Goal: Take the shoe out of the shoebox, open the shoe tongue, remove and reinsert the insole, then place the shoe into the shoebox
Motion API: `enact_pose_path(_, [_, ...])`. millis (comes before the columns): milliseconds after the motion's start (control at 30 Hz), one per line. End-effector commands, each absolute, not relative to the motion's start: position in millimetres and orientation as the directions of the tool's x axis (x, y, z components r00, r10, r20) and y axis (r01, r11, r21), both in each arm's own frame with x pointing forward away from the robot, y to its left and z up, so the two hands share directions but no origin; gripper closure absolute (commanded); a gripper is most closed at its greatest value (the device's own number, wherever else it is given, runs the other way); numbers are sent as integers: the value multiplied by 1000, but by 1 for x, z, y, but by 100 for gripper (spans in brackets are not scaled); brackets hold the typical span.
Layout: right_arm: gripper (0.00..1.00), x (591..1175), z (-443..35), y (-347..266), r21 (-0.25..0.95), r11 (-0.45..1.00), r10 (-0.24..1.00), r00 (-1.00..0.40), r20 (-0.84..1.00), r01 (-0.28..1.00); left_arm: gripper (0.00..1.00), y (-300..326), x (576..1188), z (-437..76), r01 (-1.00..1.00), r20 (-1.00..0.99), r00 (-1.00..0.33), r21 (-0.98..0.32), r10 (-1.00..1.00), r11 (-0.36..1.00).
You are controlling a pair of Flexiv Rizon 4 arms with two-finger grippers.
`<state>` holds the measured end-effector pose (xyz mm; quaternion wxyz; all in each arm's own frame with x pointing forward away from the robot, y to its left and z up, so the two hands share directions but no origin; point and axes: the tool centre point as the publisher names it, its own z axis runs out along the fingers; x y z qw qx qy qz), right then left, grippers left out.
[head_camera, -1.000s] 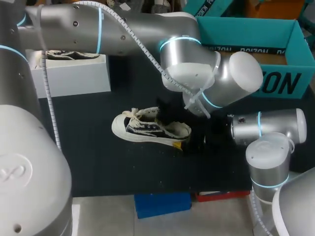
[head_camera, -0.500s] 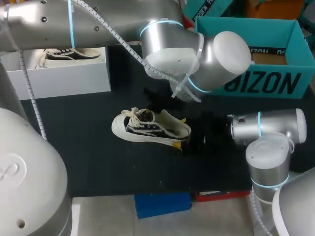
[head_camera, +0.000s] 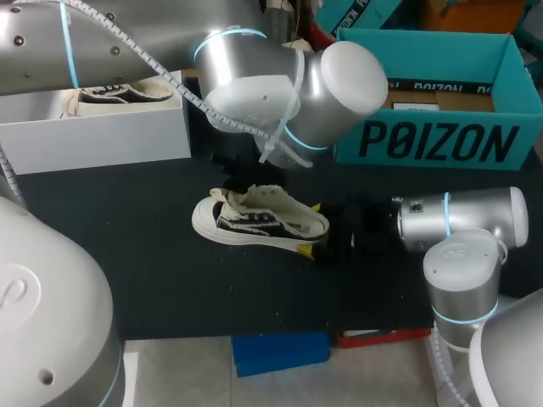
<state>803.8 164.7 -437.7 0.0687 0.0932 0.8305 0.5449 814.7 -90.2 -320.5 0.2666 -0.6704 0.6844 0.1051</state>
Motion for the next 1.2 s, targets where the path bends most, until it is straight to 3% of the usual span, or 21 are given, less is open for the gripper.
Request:
enact_pose_path(33, [100,804,-440,166,917,390,232,-973,-12,82,100,-79,816,-320,-974,-463,37,-214,-886,71])
enact_pose_path(233, [100,804,-440,166,917,390,232,-973,-12,82,96,-73,816,-324,-978,-465,52,-203,-884,49])
enact_pose_path(300, [100,804,-440,166,917,390,232,-973,-12,82,0,-70,817,-324,-980,-461,57,-196,-885,39])
enact_pose_path(1200, [100,804,-440,166,917,390,232,-973,-12,82,0,-19,816,-347,-986,-477,135,-149,-869,-71])
